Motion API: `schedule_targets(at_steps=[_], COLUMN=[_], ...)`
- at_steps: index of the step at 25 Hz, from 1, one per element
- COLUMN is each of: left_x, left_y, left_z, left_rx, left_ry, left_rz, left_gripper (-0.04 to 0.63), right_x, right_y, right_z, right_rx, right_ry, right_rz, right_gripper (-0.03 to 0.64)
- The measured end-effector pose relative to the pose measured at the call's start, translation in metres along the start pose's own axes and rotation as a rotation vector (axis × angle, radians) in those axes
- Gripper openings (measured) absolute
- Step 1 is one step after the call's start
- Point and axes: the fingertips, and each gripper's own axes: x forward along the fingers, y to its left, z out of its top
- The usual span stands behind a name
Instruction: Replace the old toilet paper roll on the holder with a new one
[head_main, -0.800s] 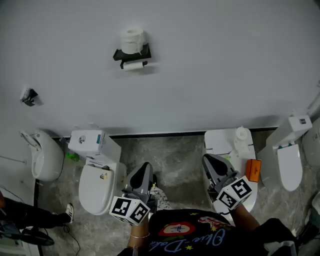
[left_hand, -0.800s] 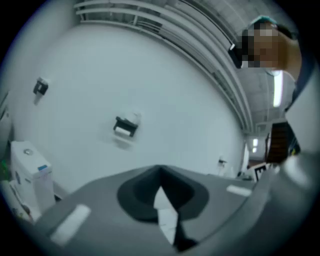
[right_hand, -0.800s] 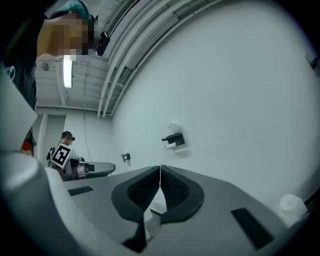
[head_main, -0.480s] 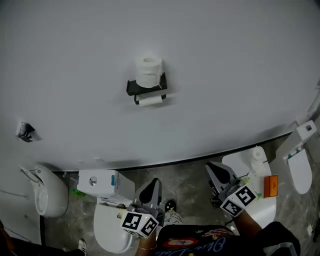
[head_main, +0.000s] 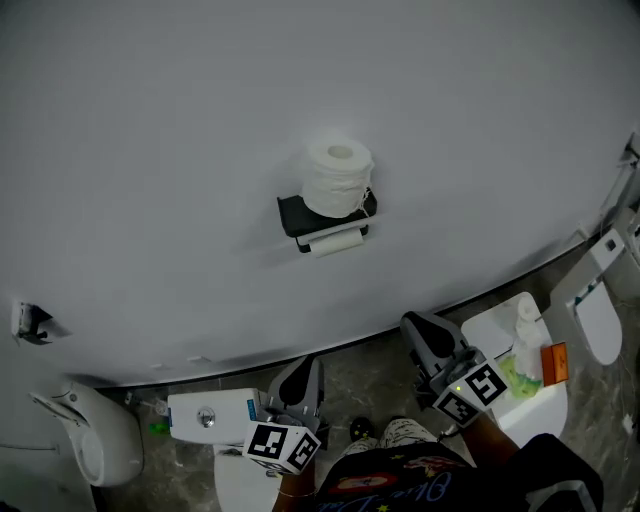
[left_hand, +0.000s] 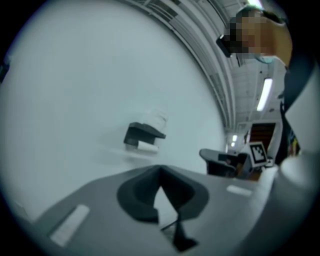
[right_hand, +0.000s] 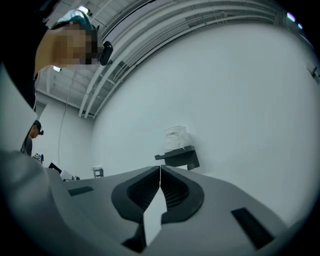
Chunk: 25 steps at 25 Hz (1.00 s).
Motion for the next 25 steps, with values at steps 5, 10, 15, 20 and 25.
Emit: schedule_targets(at_steps=[5,10,15,20,25], left_x=[0.022,0.050,0.087,0.137,0.175], left_y=[-0.001,0.001,0.034,0.054,0.065], left_z=[0.015,0.025,0.030,0.031,0.024], left_rx=[-0.023,-0.071,-0.384,-0.753,-0.958], left_ry=[0.011,-0.022,-0.201,-0.331,-0.383], left_rz=[-0.021,-0.056,-0.025,-0.105,-0.148], left_gripper=[-0.012,-0.011,-0.011,0.156,0.245], right_x=[0.008,0.014,0.007,-0.012,-0.030], right_y=[-0.010,-0.022,-0.038,-0.063,-0.078], right_z=[0.011,0.023,0.028,0.034,0.033], right_rx=[-0.002,-0.010,-0.016,-0.039,-0.053], right_ry=[0.026,0.028,0.038,0.052,0.072], right_rz=[-0.032,-0.049,-0.077,-0.154,-0.222], right_gripper=[0.014,0.014,0.014,0.014,0.014])
